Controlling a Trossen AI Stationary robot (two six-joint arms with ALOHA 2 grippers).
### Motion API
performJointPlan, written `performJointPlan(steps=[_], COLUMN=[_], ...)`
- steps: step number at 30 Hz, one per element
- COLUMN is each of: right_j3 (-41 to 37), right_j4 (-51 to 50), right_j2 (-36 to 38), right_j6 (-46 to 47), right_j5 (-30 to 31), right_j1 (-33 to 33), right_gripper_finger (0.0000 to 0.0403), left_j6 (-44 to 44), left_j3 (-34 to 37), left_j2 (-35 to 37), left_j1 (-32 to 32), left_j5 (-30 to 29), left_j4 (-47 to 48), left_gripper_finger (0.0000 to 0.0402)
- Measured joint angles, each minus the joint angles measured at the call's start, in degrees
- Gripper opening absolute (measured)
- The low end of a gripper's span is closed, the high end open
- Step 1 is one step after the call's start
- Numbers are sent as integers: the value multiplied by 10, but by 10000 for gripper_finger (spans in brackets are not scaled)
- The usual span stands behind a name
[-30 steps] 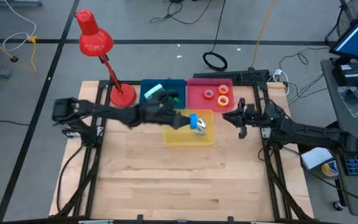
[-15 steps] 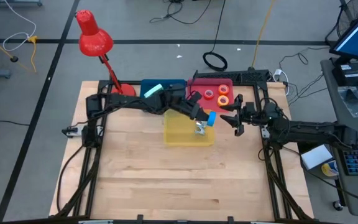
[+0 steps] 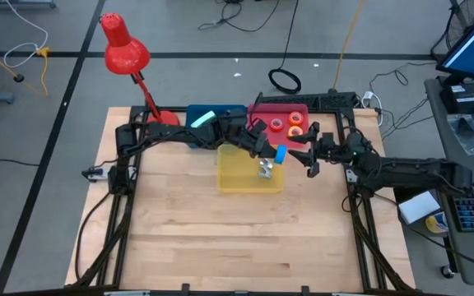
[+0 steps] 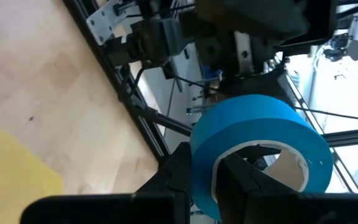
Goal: Pick and place Stapler, Stapler remover, tape
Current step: Put the blue tape into the red bin
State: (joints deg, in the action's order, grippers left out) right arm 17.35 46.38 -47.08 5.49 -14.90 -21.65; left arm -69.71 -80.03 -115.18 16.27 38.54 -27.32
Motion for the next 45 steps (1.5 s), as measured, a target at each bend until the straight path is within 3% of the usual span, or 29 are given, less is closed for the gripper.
performJointPlan(steps=[9,20,38,42,45], right_j3=[57,58,90,114,122], right_j4=[-51,-157,-103,-132,-164], right_j2=[-54,9,-83,-97,-96], right_j6=[-21,-27,-37,-47,-47], right_j5=[-21,-16,-3,-3,-2], right_j1=[0,0,16,19,19], right_gripper_finger=[212,212,212,191,150], left_j6=[6,-1,-4,15,31], left_j3=[1,0,0,0,0], left_j2=[2,0,0,0,2], left_j1=[3,14,4,5,11], left_j5=[21,30,40,39,39], left_j4=[2,-2,1,10,36], left_gripper_finger=[39,39,39,39,50])
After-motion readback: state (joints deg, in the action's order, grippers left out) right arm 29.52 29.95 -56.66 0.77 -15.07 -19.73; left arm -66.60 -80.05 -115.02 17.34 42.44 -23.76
